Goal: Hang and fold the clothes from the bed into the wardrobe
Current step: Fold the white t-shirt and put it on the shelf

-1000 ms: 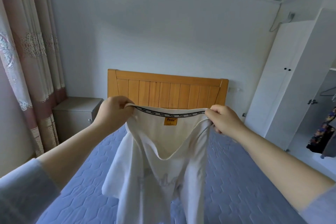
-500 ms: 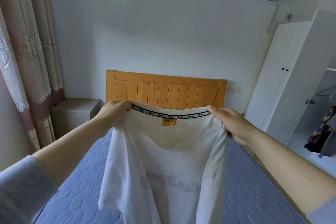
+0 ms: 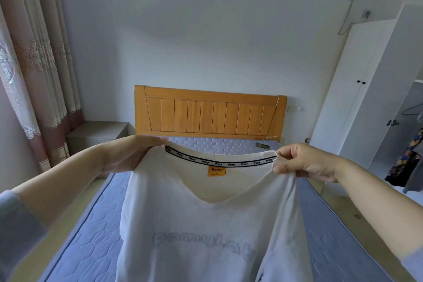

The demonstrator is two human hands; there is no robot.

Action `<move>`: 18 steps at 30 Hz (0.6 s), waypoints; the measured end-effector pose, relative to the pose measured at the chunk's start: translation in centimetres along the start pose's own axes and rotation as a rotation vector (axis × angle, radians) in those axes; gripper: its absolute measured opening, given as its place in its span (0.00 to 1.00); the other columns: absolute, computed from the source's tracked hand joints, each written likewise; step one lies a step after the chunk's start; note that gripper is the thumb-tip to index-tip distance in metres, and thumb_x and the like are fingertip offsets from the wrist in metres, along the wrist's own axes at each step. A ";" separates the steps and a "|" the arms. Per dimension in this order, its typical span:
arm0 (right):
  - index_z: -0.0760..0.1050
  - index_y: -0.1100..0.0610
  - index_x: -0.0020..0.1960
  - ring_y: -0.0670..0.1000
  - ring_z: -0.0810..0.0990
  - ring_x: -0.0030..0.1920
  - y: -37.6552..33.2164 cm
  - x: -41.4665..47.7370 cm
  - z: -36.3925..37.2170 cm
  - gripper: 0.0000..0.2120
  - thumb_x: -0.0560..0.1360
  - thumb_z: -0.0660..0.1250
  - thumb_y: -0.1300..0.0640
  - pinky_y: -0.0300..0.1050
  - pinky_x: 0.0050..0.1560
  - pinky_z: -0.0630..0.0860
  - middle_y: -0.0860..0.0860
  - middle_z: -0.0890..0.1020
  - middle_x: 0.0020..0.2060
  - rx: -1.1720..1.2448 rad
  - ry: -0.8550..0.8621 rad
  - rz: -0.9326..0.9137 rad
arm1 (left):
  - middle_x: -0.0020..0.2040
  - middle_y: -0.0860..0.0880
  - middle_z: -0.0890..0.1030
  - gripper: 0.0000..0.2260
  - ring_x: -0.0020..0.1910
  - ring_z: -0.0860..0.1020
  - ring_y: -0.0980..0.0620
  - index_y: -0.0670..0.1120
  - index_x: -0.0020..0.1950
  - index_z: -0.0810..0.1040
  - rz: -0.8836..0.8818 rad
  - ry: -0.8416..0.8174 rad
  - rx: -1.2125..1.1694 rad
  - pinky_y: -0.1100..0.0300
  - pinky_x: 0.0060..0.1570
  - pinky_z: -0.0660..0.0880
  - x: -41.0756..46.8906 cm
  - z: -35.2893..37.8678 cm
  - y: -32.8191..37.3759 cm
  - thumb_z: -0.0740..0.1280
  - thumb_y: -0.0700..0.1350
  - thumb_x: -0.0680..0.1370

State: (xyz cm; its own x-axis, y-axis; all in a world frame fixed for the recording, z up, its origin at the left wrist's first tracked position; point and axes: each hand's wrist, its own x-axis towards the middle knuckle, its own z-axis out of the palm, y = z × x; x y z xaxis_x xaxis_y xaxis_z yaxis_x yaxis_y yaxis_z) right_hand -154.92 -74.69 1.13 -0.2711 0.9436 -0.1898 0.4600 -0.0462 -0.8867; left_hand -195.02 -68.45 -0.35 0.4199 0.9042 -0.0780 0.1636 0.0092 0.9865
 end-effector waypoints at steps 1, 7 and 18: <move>0.81 0.64 0.47 0.46 0.80 0.40 0.4 0.2 0.1 0.14 0.64 0.77 0.58 0.36 0.40 0.76 0.54 0.82 0.40 0.009 0.029 -0.015 | 0.54 0.40 0.81 0.08 0.52 0.81 0.45 0.42 0.53 0.79 -0.021 -0.017 0.063 0.49 0.57 0.77 -0.1 -0.4 -0.3 0.67 0.45 0.78; 0.79 0.59 0.45 0.47 0.69 0.32 2.1 1.6 2.2 0.09 0.74 0.71 0.53 0.36 0.33 0.67 0.47 0.74 0.30 -0.137 0.407 -0.252 | 0.43 0.44 0.82 0.18 0.42 0.81 0.48 0.46 0.42 0.82 0.071 -0.071 0.094 0.57 0.43 0.78 -0.4 -0.6 -1.3 0.78 0.58 0.63; 0.78 0.58 0.36 0.46 0.65 0.30 2.3 1.1 3.0 0.25 0.65 0.71 0.34 0.42 0.33 0.60 0.51 0.68 0.26 -0.387 0.525 -0.378 | 0.29 0.54 0.75 0.15 0.27 0.70 0.60 0.49 0.41 0.77 0.282 0.348 0.655 0.63 0.30 0.67 0.6 -0.9 -4.5 0.68 0.60 0.75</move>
State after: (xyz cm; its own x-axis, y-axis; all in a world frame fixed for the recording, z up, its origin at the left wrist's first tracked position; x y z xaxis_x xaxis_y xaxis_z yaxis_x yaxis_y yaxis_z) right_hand -156.71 -74.76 -2.41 -0.0756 0.9088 0.4102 0.7062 0.3393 -0.6215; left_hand -196.29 -67.59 -4.69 0.2383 0.9175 0.3184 0.6303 -0.3955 0.6680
